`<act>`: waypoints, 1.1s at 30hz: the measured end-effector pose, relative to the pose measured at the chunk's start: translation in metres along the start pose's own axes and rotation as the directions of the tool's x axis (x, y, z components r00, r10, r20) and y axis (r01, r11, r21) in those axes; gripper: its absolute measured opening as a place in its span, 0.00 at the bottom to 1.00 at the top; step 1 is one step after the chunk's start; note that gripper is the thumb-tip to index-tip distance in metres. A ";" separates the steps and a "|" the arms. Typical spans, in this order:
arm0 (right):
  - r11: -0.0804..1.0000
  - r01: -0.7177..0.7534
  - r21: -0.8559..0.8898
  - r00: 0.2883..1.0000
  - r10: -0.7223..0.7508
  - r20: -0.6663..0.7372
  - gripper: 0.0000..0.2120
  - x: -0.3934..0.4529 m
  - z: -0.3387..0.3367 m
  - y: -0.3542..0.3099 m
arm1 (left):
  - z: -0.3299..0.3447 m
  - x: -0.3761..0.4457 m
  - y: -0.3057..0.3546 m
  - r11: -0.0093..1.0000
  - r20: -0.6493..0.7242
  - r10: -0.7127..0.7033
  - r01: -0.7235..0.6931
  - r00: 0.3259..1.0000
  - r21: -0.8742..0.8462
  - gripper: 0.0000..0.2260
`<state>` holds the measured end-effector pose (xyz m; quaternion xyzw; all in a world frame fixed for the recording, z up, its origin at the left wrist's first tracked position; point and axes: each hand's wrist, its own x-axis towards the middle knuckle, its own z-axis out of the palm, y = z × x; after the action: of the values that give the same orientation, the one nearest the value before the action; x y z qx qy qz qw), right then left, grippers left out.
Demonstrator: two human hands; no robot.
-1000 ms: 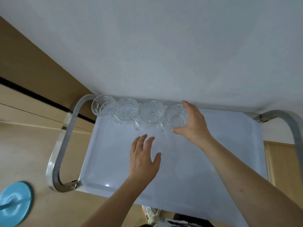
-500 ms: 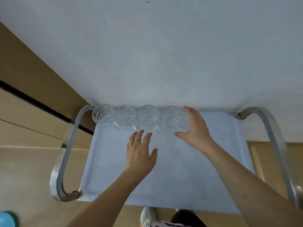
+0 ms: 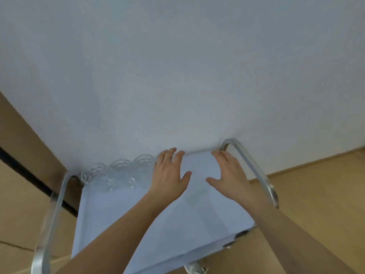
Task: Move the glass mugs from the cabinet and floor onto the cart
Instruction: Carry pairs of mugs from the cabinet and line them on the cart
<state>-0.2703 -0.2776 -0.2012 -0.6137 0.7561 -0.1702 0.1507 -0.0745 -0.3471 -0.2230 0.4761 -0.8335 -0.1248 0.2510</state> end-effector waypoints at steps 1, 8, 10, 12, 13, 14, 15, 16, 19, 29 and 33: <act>1.000 -0.023 -0.012 1.000 0.022 -0.010 0.41 -0.013 -0.005 0.005 | 0.000 -0.001 0.011 0.999 0.001 0.033 -0.033 0.999 -0.010 0.28; 0.984 -0.152 -0.098 0.979 0.136 -0.151 0.41 -0.083 -0.054 0.035 | -0.009 -0.001 0.097 0.955 0.061 0.295 -0.296 0.953 0.004 0.29; 0.975 -0.200 -0.099 0.965 0.179 -0.194 0.41 -0.099 -0.069 0.048 | -0.011 0.002 0.123 0.932 0.082 0.360 -0.363 0.929 0.014 0.29; 0.964 -0.253 -0.079 0.945 0.229 -0.234 0.40 -0.120 -0.087 0.063 | -0.007 0.003 0.154 0.898 0.106 0.434 -0.439 0.895 0.024 0.29; 0.960 -0.273 -0.064 0.935 0.249 -0.252 0.40 -0.131 -0.097 0.072 | -0.003 0.003 0.172 0.883 0.119 0.464 -0.469 0.878 0.021 0.30; 0.957 -0.286 -0.050 0.926 0.262 -0.271 0.39 -0.142 -0.107 0.080 | 0.000 0.003 0.188 0.872 0.133 0.484 -0.490 0.865 0.017 0.30; 0.952 -0.304 -0.036 0.914 0.281 -0.294 0.38 -0.155 -0.118 0.091 | 0.006 0.002 0.209 0.857 0.149 0.509 -0.515 0.848 0.004 0.30; 0.946 -0.324 -0.031 0.900 0.298 -0.318 0.38 -0.169 -0.128 0.100 | 0.012 0.001 0.229 0.840 0.164 0.536 -0.543 0.828 -0.005 0.29; 0.913 -0.407 -0.023 0.853 0.371 -0.367 0.37 -0.213 -0.158 0.136 | 0.031 -0.010 0.298 0.779 0.194 0.621 -0.626 0.759 -0.045 0.29; 0.764 -0.645 -0.008 0.674 0.563 -0.479 0.37 -0.371 -0.237 0.265 | 0.099 -0.071 0.508 0.593 0.230 0.802 -0.782 0.551 -0.193 0.29; 0.704 -0.711 0.008 0.605 0.617 -0.504 0.36 -0.420 -0.267 0.312 | 0.126 -0.092 0.582 0.534 0.226 0.843 -0.812 0.488 -0.237 0.29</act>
<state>-0.5759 0.2118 -0.0923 -0.2382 0.9550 -0.1709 -0.0451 -0.5290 0.0277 -0.0961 -0.0224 -0.9802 -0.1035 0.1674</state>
